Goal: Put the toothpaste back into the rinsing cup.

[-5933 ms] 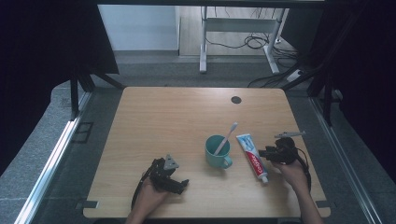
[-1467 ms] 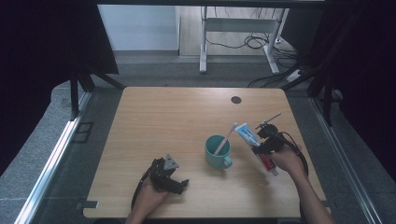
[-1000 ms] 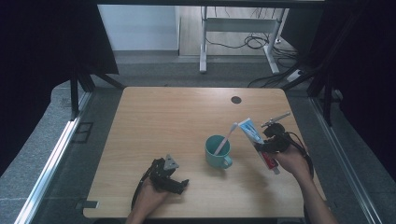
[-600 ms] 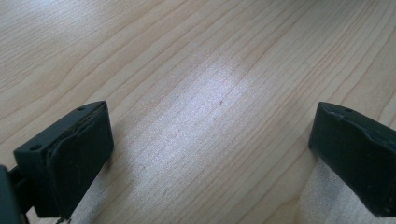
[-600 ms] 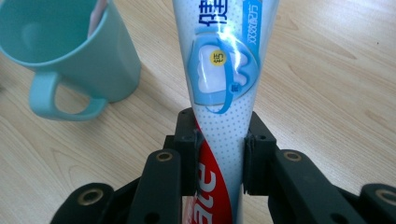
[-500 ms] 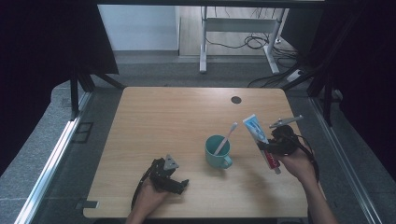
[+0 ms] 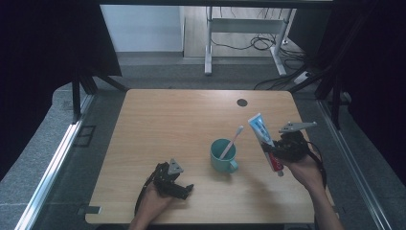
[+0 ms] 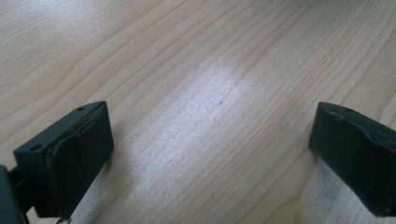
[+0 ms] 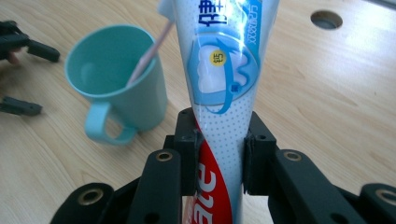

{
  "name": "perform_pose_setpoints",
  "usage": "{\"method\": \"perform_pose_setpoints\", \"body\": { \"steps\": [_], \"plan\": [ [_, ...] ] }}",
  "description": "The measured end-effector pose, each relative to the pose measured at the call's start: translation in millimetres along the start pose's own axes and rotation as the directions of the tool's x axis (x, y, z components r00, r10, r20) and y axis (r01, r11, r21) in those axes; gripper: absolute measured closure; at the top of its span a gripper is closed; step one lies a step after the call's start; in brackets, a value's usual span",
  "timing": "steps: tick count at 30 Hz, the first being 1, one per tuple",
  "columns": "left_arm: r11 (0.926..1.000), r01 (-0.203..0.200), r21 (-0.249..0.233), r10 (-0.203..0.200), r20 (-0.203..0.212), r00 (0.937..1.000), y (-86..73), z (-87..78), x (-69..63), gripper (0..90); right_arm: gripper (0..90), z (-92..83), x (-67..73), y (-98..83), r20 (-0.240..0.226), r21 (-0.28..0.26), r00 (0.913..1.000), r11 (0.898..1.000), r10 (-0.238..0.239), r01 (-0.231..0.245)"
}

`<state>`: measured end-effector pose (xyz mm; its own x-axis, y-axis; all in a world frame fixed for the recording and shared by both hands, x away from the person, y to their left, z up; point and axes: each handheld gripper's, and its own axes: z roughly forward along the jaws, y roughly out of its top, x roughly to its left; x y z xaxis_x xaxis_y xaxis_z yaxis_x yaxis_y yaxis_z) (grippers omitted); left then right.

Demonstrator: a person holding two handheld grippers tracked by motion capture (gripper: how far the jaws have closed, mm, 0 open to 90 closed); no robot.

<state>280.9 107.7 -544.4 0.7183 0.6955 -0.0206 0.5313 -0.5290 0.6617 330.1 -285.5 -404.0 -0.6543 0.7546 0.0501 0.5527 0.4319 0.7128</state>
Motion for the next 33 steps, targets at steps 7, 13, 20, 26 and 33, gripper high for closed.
{"method": "perform_pose_setpoints", "body": {
  "steps": [7, 13, 20, 26, 33],
  "plan": [
    [1.0, -0.001, 0.001, 0.001, 0.0, 1.0, 0.0, 0.0, 0.0, 0.0, 71.5, -3.3, 10.1, 7.1, -0.026, -0.053, 0.9993, 0.998, -0.026, 0.024],
    [1.0, -0.001, 0.003, 0.001, 0.001, 1.0, 0.1, -0.2, 0.1, 0.0, 71.5, -2.0, 17.7, 14.1, -0.038, -0.076, 0.9984, 0.996, -0.042, 0.039],
    [1.0, -0.001, 0.002, 0.001, 0.001, 1.0, 0.1, -0.2, 0.1, 0.0, 71.5, 0.4, 27.5, 25.3, -0.059, -0.103, 0.9962, 0.993, -0.063, 0.057],
    [1.0, -0.002, 0.003, 0.002, 0.002, 1.0, 0.1, -0.2, 0.2, 0.0, 71.4, 3.6, 35.8, 35.5, -0.072, -0.116, 0.994, 0.99, -0.082, 0.074],
    [1.0, -0.001, 0.002, 0.001, 0.001, 1.0, 0.1, -0.2, 0.2, 0.0, 71.4, 9.3, 41.3, 43.0, -0.082, -0.129, 0.9932, 0.989, -0.083, 0.072]
  ]
}}
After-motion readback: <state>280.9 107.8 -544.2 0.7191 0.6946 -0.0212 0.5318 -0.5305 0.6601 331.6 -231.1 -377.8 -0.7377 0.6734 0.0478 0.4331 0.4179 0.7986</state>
